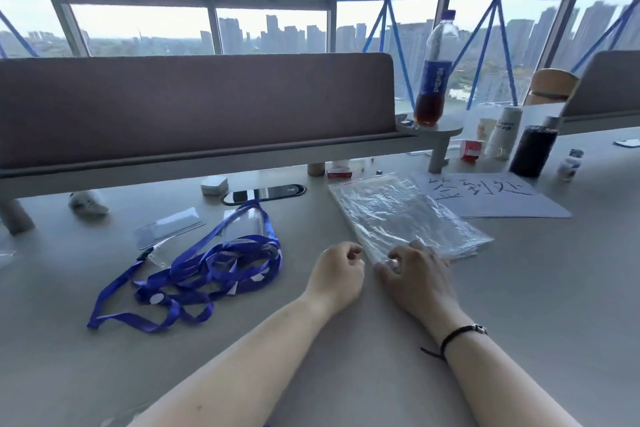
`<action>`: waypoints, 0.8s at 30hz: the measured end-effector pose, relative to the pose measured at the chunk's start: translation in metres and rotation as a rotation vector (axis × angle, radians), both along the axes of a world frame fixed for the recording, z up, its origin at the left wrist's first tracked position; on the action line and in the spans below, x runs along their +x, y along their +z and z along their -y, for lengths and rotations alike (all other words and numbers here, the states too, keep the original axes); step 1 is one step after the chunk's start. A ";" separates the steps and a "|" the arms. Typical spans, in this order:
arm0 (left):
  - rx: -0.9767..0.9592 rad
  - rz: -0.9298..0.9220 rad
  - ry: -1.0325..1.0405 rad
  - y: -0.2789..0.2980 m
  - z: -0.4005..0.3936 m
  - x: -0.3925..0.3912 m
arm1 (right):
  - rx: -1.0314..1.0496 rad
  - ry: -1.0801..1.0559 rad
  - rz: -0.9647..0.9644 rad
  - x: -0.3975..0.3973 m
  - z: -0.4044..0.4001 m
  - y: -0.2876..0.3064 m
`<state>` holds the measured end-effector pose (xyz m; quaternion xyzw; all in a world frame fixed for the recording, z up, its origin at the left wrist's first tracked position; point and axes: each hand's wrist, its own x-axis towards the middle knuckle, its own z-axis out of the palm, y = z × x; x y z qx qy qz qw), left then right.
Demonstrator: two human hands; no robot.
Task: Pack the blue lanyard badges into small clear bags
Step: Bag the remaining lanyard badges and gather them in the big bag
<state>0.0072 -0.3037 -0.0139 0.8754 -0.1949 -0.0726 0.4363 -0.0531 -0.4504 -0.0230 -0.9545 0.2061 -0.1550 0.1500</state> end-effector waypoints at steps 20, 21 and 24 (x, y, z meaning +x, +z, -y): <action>0.429 0.394 -0.198 -0.011 0.026 0.007 | 0.054 -0.207 0.119 0.010 0.027 -0.009; 0.429 0.389 -0.201 -0.012 0.026 0.008 | 0.058 -0.196 0.168 0.010 0.026 -0.008; 0.382 0.338 -0.229 -0.013 0.026 0.011 | 0.119 -0.042 0.365 0.008 0.019 -0.002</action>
